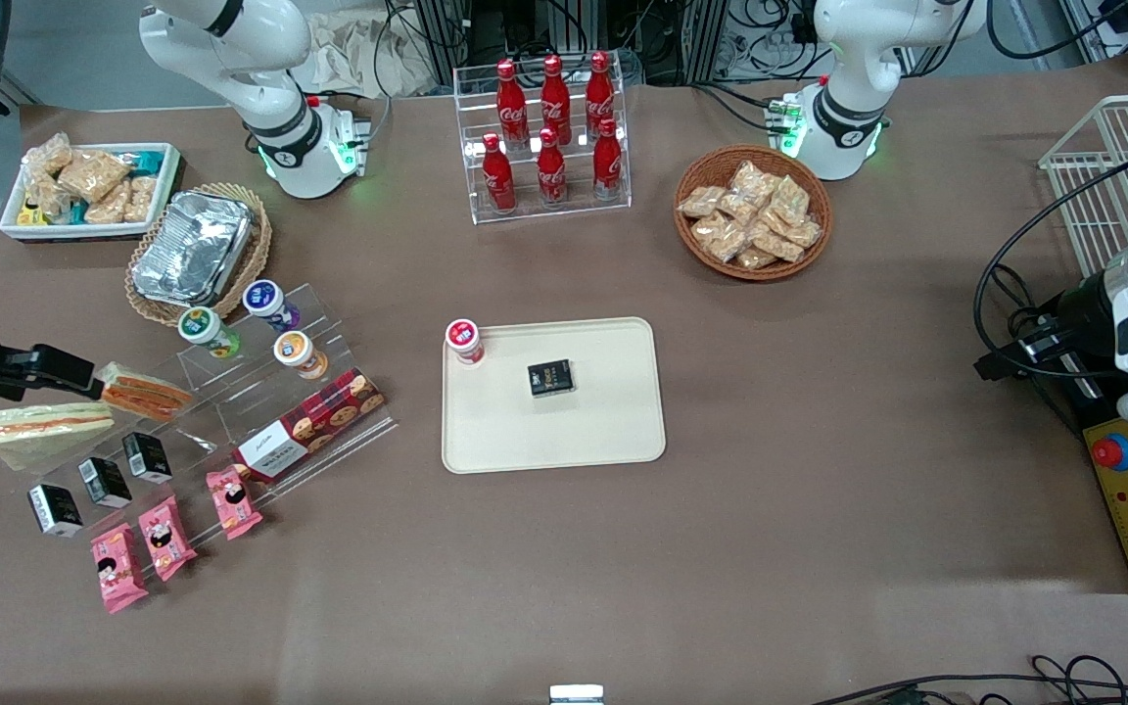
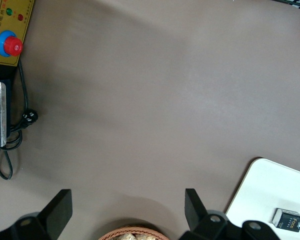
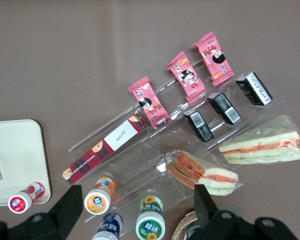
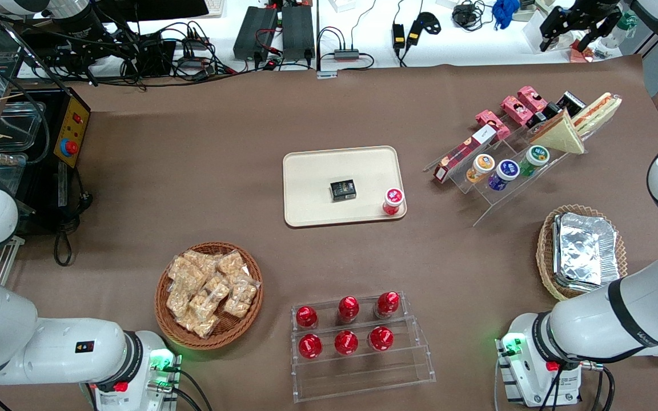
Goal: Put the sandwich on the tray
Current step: 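Move the right gripper toward the wrapped sandwiches on the acrylic rack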
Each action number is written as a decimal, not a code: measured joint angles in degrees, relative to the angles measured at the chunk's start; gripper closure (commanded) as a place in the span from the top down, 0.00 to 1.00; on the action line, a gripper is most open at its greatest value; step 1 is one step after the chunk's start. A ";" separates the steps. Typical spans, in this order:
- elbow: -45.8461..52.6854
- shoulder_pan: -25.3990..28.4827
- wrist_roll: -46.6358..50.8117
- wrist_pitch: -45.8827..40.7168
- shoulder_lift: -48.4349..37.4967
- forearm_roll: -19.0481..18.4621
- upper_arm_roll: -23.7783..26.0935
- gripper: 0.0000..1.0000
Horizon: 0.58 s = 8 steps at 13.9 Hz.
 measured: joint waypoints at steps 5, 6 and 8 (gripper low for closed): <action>0.00 -0.12 -0.18 -0.18 -0.29 0.00 0.54 0.99; 0.00 -0.11 -0.18 -0.19 -0.29 0.00 0.59 0.99; 0.00 -0.08 -0.18 -0.21 -0.33 0.00 0.69 0.99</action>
